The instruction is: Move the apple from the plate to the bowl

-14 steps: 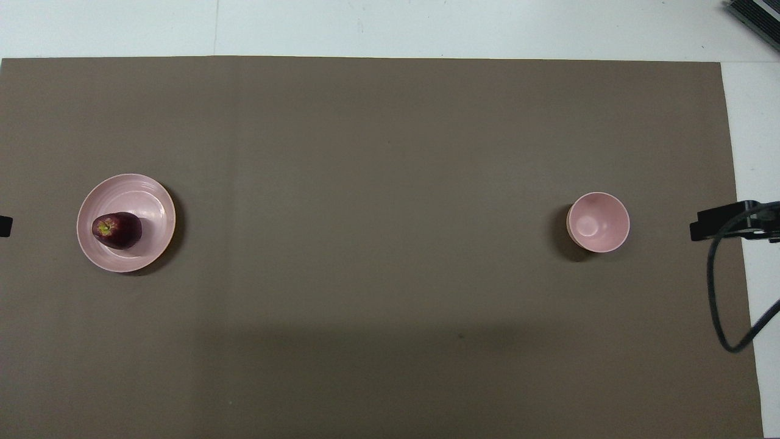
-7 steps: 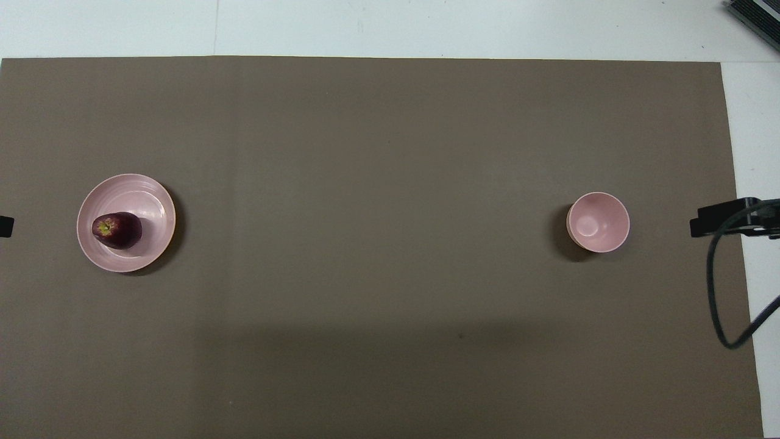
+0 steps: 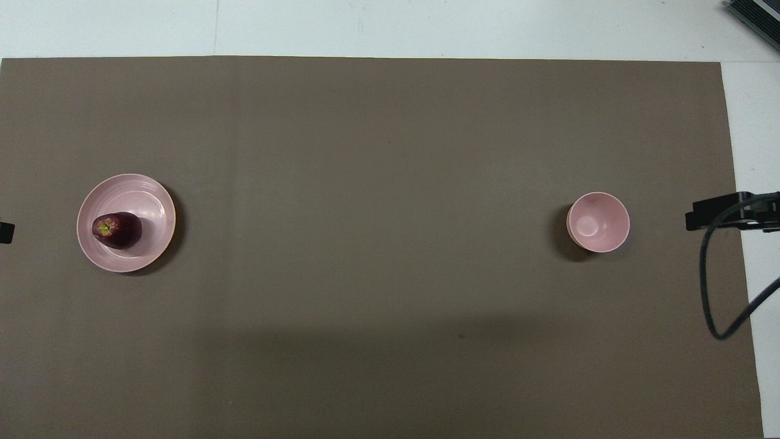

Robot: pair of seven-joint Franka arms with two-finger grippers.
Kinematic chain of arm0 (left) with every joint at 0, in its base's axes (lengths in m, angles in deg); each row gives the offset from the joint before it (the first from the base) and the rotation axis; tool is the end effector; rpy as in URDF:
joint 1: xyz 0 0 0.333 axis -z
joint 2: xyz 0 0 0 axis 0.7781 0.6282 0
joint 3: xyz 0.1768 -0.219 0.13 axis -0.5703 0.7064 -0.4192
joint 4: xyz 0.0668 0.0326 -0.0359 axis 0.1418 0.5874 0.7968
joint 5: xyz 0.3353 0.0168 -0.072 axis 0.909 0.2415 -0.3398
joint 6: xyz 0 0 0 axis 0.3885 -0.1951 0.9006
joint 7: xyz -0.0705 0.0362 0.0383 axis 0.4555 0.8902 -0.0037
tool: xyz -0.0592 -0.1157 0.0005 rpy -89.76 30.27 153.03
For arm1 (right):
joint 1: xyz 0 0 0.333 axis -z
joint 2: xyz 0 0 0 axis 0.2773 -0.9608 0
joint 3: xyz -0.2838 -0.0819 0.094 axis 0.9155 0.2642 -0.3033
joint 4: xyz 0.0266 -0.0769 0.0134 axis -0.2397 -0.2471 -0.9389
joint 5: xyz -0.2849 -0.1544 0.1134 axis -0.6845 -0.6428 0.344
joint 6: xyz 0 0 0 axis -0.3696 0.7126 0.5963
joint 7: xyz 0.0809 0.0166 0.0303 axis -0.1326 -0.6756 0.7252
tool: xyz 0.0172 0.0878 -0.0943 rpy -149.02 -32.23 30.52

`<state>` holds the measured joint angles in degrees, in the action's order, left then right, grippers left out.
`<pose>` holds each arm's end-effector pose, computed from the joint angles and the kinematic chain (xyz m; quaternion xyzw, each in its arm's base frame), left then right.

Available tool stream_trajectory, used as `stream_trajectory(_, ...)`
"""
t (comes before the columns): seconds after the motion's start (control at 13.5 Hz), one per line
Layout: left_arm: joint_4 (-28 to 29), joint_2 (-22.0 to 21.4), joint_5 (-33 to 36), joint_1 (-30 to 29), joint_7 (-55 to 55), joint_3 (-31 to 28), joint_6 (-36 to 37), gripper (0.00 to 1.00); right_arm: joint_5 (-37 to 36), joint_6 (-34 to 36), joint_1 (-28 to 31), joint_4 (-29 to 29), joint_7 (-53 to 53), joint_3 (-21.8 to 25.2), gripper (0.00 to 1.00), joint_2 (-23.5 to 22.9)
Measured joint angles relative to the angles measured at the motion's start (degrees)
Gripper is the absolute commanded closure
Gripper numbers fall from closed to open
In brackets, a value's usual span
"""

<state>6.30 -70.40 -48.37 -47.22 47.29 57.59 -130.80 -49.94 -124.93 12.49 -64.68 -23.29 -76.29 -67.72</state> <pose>0.4557 0.0024 0.6632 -0.9971 0.0765 -0.0051 0.0015 0.4712 -0.0043 0.6252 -0.9997 0.0242 0.0010 0.0003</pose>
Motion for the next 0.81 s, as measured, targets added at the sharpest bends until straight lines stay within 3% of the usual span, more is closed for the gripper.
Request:
stream_trajectory(0.37, 1.0, -0.3, 0.0, 0.0, 0.0, 0.0, -1.5, 0.00, 0.0, -0.2, 0.0, -0.4, 0.0, 0.0, 0.00, 0.0)
stream_trajectory(0.81, 11.6, 0.1, 0.0, -1.8, -0.2, -0.2, -16.3, 0.00, 0.0, -1.2, 0.0, -1.4, 0.0, 0.0, 0.00, -0.1)
